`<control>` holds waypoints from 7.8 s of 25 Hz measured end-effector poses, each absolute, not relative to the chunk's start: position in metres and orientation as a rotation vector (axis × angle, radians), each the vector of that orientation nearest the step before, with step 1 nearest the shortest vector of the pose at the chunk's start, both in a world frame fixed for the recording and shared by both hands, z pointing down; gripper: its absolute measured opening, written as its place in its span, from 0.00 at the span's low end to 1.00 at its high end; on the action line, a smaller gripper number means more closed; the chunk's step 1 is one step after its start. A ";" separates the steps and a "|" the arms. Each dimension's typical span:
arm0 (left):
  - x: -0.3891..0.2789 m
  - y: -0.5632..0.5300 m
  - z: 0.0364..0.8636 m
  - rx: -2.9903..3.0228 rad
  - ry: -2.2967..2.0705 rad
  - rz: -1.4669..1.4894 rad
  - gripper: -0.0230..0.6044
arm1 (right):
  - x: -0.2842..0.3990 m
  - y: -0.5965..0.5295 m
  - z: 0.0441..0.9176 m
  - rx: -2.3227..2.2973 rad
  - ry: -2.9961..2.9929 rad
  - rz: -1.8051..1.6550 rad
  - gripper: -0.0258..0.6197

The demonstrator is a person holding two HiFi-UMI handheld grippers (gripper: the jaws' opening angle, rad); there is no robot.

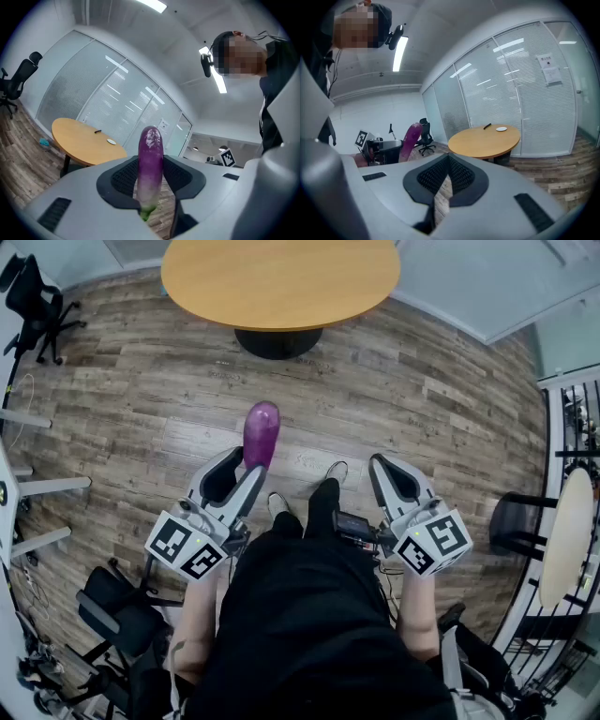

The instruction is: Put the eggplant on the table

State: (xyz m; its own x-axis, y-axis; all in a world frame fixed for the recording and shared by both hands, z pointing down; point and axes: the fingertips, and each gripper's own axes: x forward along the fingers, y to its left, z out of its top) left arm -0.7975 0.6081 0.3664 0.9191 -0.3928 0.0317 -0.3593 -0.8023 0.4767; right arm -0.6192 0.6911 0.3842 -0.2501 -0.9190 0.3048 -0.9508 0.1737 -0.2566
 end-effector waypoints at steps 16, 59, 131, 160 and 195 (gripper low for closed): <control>-0.758 0.602 0.374 2.595 -0.486 -0.033 0.32 | -0.589 0.687 0.392 1.928 -2.330 0.709 0.07; -0.311 0.467 0.364 2.704 0.082 0.135 0.32 | -0.204 0.611 0.394 2.429 -1.951 0.670 0.07; -0.034 -0.082 0.434 2.462 -0.979 0.199 0.32 | 0.204 -0.001 0.370 1.620 -2.379 0.540 0.07; -0.083 -0.223 0.641 2.201 -1.220 1.045 0.32 | 0.208 -0.001 0.387 1.624 -2.220 0.638 0.07; -0.082 -0.240 0.650 2.192 -1.285 0.979 0.32 | 0.233 -0.001 0.380 1.677 -2.193 0.603 0.07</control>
